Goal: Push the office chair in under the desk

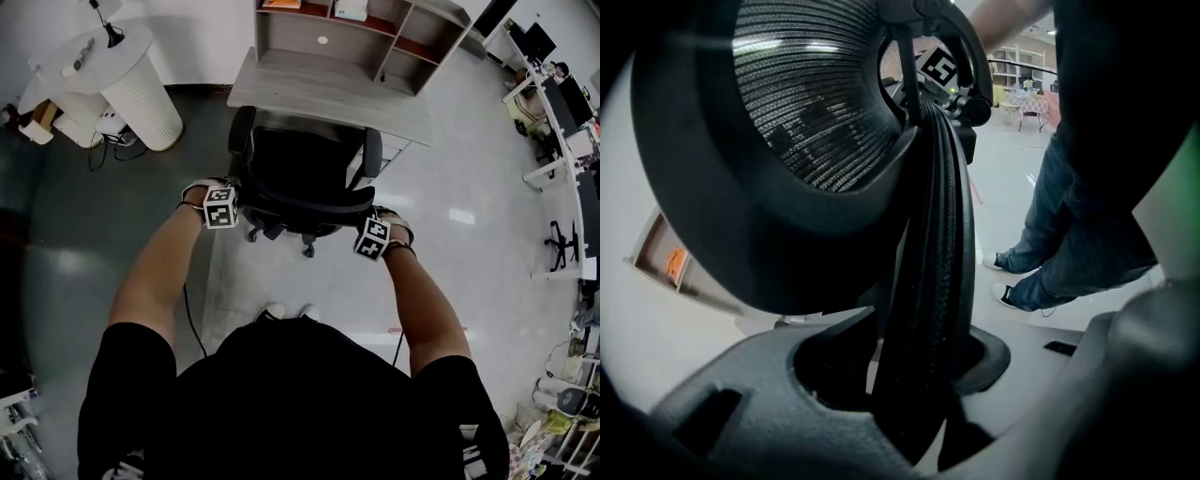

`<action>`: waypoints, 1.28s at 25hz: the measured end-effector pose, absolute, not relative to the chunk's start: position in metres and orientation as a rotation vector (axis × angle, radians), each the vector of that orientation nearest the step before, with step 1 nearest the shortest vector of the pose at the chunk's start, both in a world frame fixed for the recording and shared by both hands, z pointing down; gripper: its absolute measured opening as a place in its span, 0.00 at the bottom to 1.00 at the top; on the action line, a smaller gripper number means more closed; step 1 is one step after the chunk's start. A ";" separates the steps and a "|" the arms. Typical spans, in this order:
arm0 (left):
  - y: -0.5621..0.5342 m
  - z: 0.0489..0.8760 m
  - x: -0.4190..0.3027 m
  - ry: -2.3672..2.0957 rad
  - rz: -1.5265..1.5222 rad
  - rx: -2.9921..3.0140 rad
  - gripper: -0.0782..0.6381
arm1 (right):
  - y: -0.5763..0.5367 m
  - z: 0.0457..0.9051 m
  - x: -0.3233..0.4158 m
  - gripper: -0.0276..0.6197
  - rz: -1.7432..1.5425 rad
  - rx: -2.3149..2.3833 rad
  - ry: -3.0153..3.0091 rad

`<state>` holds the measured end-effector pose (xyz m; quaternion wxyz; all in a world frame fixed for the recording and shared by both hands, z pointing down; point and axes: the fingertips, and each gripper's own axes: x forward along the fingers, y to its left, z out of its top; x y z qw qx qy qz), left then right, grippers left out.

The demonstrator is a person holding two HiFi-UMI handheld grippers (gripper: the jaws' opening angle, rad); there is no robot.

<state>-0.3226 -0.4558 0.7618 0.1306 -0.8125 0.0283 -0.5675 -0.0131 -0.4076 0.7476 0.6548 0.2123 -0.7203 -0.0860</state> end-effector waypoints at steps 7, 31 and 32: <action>-0.461 0.761 -0.323 0.073 -1.632 -2.355 0.35 | -0.412 0.747 -0.015 0.24 -0.199 0.489 -1.642; -0.453 0.736 -0.390 0.591 -1.634 -2.558 0.54 | -0.378 0.709 0.056 0.45 0.052 0.953 -1.695; -0.449 0.732 -0.400 0.671 -1.608 -2.591 0.54 | -0.371 0.707 0.070 0.45 0.096 0.991 -1.696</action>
